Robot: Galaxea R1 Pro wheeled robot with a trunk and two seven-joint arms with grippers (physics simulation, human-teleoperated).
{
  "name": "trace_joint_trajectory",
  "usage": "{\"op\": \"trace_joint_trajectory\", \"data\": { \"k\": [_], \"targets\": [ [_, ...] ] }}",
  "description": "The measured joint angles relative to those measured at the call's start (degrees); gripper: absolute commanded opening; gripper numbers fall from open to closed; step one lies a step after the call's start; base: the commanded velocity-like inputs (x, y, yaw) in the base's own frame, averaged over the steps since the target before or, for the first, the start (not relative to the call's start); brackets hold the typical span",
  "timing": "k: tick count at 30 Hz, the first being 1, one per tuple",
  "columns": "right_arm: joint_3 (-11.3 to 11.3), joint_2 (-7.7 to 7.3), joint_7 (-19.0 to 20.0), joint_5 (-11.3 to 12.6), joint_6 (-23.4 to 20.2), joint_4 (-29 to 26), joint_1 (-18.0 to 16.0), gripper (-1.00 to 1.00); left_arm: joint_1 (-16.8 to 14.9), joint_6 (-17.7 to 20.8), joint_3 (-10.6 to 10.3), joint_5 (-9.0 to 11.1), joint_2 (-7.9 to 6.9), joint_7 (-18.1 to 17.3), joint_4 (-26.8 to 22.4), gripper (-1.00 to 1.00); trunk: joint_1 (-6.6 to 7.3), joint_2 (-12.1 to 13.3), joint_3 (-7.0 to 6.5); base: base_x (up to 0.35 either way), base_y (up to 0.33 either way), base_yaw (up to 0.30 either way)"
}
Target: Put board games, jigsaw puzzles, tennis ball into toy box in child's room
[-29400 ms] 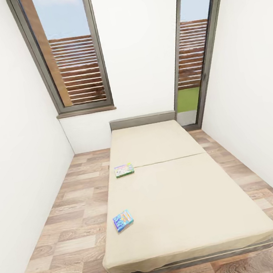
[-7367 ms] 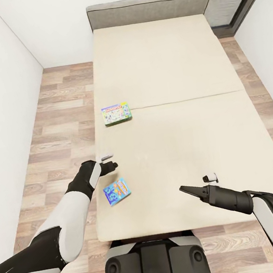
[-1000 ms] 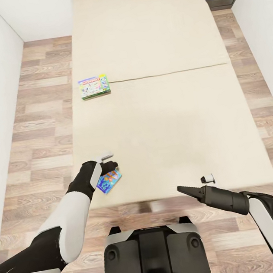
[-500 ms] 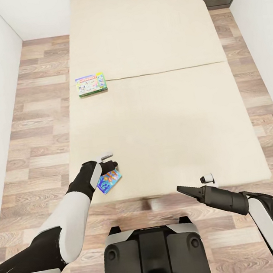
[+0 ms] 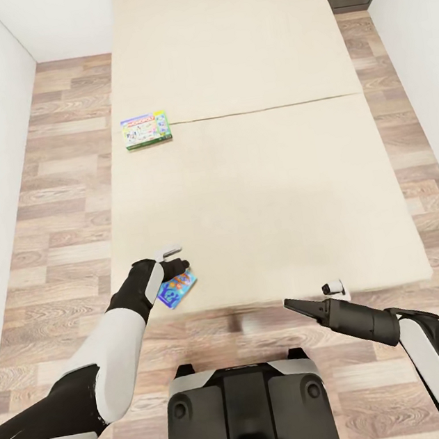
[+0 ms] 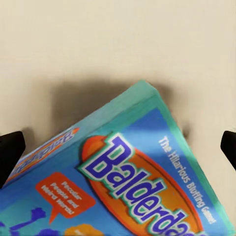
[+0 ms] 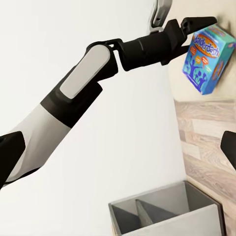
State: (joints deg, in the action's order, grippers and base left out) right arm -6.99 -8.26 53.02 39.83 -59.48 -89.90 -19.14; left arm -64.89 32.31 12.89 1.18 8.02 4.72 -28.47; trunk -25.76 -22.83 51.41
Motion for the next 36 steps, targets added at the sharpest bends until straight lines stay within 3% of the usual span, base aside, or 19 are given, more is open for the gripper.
{"op": "trace_joint_trajectory", "data": {
  "k": [36],
  "targets": [
    [0.0,0.0,0.05,0.0,-0.05,0.0,0.0,1.0,0.04,-0.33,0.0,0.07,0.09,0.0,0.0,1.0,0.01,0.0,0.0,-0.06,-0.002,0.0]
  ]
}}
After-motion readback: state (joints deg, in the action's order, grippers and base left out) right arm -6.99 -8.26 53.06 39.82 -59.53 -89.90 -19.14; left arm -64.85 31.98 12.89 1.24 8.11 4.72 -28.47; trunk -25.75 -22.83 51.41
